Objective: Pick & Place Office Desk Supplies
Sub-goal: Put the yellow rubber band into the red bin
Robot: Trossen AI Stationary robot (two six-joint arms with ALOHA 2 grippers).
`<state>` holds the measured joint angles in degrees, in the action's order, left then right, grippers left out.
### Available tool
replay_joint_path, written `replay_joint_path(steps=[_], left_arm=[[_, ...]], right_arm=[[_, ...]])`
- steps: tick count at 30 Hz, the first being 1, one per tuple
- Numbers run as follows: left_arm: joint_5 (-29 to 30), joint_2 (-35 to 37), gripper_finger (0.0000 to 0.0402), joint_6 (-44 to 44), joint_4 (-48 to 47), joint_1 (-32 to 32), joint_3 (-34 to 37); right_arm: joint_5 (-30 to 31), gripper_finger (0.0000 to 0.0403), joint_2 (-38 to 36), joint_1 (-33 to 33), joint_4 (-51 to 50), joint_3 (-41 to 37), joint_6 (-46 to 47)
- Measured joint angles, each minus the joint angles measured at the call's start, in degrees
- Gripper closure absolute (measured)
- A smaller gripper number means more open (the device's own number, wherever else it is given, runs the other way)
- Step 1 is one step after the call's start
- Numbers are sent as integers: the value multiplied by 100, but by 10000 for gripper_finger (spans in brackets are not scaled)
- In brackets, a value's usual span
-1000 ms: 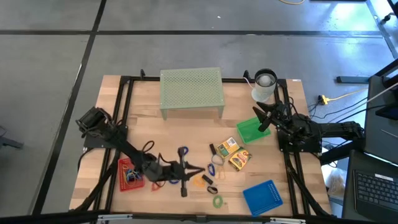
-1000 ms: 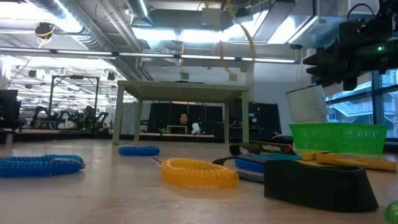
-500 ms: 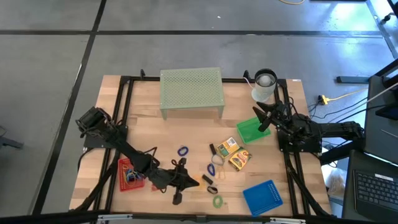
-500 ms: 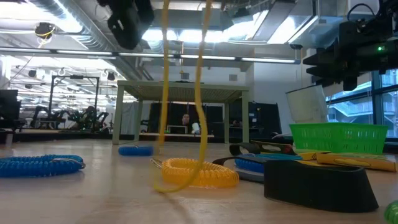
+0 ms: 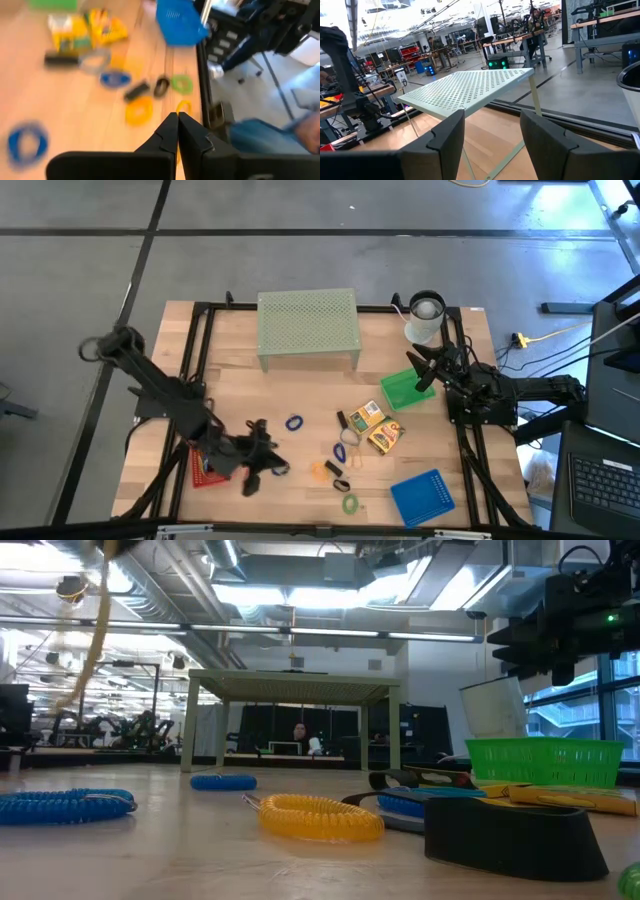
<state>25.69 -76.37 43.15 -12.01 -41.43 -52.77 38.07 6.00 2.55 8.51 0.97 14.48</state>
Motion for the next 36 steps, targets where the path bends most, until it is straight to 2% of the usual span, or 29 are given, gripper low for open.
replay_joint_path(steps=[5, 8, 10, 16, 22, 27, 36], left_arm=[[-1048, 893, 399, 1230, -1527, -304, 0], [-1885, 1278, 398, 1790, -1992, -543, 0], [-2168, 1494, 398, 2258, -2198, -697, 0], [-2108, 1915, 398, 3541, -2736, -1158, 0], [-2053, 1924, 398, 4561, -3848, -1531, 0], [-1923, 1678, 398, 4764, -4729, -1602, 0], [-1922, 1209, 398, 4722, -5778, -1580, 0]], right_arm=[[1, 209, -1, 1, 0, 0, 0], [2, 209, 0, 2, 0, 0, 0], [2, 209, 0, 0, 0, 0, 0], [2, 209, 0, 1, 0, 0, 1], [1, 209, -1, 1, 0, 1, 2], [2, 209, -2, 2, 0, 0, 2], [2, 209, -2, 2, 0, 0, 2]])
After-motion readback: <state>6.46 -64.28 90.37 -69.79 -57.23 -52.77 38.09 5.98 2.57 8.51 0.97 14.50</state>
